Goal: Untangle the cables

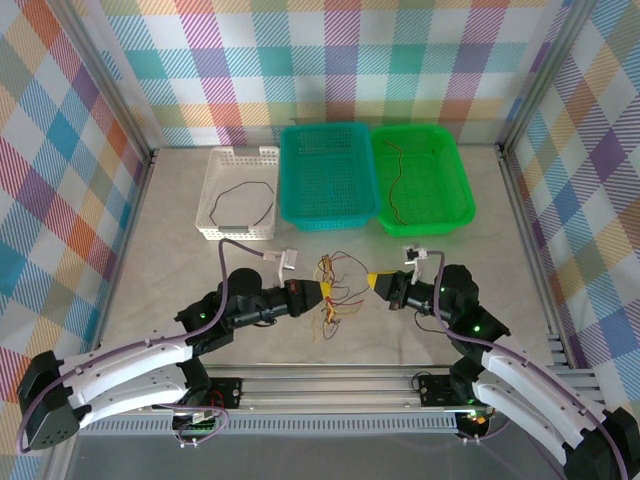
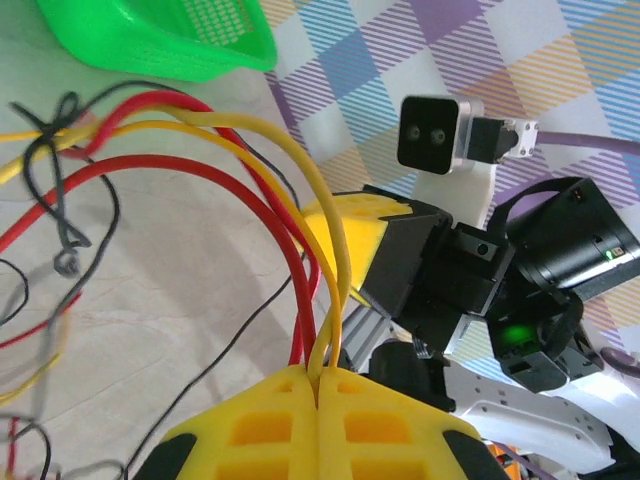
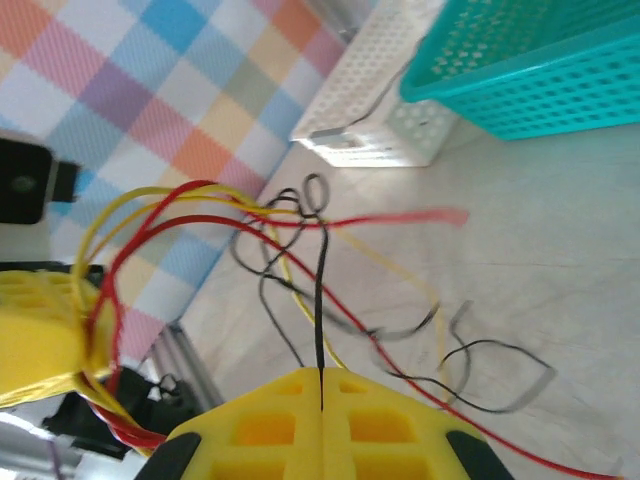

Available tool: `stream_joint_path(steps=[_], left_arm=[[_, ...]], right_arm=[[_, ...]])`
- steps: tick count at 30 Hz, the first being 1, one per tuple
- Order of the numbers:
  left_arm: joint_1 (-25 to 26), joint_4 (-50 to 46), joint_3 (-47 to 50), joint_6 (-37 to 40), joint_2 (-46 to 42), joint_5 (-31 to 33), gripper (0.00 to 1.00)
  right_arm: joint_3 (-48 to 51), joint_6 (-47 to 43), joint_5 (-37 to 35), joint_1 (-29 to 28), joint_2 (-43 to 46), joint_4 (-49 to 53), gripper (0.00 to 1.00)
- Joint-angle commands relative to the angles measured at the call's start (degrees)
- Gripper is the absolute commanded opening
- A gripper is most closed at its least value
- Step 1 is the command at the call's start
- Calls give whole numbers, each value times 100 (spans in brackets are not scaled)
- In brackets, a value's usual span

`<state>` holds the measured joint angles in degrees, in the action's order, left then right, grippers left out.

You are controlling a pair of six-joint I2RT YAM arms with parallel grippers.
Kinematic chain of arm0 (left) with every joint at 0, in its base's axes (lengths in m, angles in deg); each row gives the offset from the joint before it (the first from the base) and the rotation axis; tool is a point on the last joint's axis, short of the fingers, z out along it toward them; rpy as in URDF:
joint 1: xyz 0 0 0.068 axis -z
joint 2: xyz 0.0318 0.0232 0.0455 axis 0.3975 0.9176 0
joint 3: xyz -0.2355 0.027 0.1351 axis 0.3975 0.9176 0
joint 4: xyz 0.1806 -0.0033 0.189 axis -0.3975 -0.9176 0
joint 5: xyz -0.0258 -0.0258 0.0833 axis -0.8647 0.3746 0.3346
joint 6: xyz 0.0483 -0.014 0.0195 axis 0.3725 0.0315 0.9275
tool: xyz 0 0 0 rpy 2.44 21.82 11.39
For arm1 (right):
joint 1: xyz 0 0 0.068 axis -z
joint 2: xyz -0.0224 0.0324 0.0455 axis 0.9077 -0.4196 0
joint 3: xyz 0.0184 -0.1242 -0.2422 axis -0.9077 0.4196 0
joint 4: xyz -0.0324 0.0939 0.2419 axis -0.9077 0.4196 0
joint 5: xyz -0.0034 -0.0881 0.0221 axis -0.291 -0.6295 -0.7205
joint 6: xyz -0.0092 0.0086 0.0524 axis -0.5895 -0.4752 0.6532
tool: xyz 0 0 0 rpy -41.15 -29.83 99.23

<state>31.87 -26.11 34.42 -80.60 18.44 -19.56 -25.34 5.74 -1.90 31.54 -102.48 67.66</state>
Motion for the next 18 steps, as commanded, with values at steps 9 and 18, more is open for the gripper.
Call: stream_joint_path(steps=[9, 18], left_arm=[[-969, -1908, -138, 618, -1273, -163, 0], [-1771, -4108, -1323, 1546, -1884, 177, 0]], right_arm=[[-524, 125, -1702, 948, 628, 2498, 0], [-1047, 229, -1321, 2751, 599, 3933, 0]])
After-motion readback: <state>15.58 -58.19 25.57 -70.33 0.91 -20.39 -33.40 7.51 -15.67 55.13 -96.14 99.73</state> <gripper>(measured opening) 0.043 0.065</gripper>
